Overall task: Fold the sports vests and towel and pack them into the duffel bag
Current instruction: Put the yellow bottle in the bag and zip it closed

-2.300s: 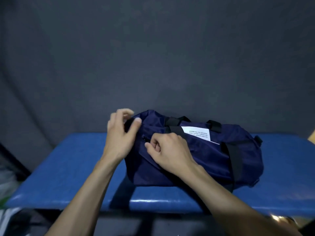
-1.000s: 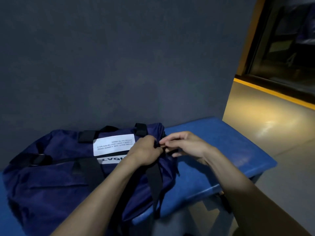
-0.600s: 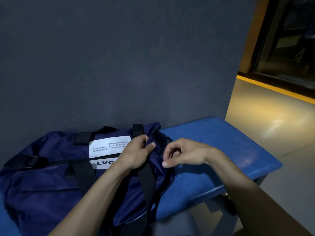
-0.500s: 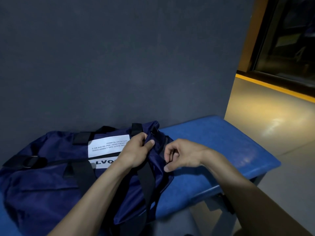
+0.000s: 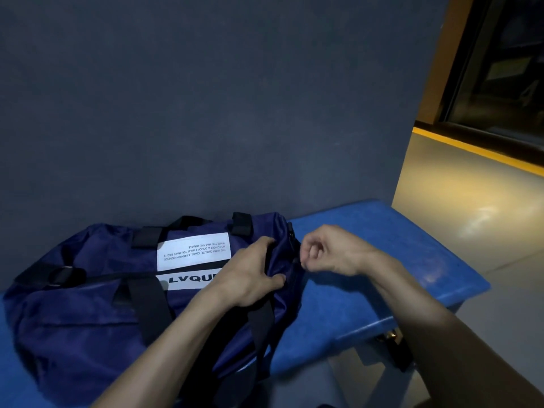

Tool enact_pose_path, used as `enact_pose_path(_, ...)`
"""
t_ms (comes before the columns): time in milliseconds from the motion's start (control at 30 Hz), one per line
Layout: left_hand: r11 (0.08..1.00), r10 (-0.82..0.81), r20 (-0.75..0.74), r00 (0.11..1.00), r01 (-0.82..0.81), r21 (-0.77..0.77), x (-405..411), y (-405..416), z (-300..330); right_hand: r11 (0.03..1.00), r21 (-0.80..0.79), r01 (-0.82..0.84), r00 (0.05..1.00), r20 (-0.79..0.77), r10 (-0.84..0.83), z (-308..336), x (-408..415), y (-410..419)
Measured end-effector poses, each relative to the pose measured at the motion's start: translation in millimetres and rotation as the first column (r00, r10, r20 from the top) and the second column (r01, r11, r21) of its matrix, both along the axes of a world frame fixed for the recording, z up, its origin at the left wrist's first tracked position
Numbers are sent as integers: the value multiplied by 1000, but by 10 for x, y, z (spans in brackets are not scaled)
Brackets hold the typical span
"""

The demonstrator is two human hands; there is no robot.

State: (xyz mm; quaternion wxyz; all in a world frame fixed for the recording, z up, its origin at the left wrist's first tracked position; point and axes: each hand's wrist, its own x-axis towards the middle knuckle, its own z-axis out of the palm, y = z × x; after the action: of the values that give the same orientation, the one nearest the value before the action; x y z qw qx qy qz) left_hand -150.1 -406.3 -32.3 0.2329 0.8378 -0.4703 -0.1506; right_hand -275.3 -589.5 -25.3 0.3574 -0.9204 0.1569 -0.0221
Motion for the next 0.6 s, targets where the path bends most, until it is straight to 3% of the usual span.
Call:
enact_pose_path(133, 999, -46, -124, 991, 42, -33, 126, 51, 18, 931, -221, 289, 952, 169, -256, -114, 247, -212)
enact_pose_path(367, 975, -222, -390, 894, 198, -102, 202, 210, 11, 867, -292, 403, 915, 120, -385, -319, 738, -95)
enact_pose_path(467, 958, -285, -384, 878, 272, -89, 122, 309, 96, 882, -222, 415, 909, 48, -415, -441, 850, -83)
enact_pose_path(533, 961, -275, -408, 871, 244, -127, 207, 478, 273, 886, -49, 460, 886, 82, -456, -485, 906, -87)
enact_pose_path(567, 969, -236, -351, 906, 191, -159, 322, 601, 381, 877, 55, 477, 870, 116, -480, -472, 925, -104)
enact_pose_path(600, 974, -144, -201, 969, 103, -202, 489, 764, 493, 865, 124, 486, 853, 147, -501, -425, 925, -122)
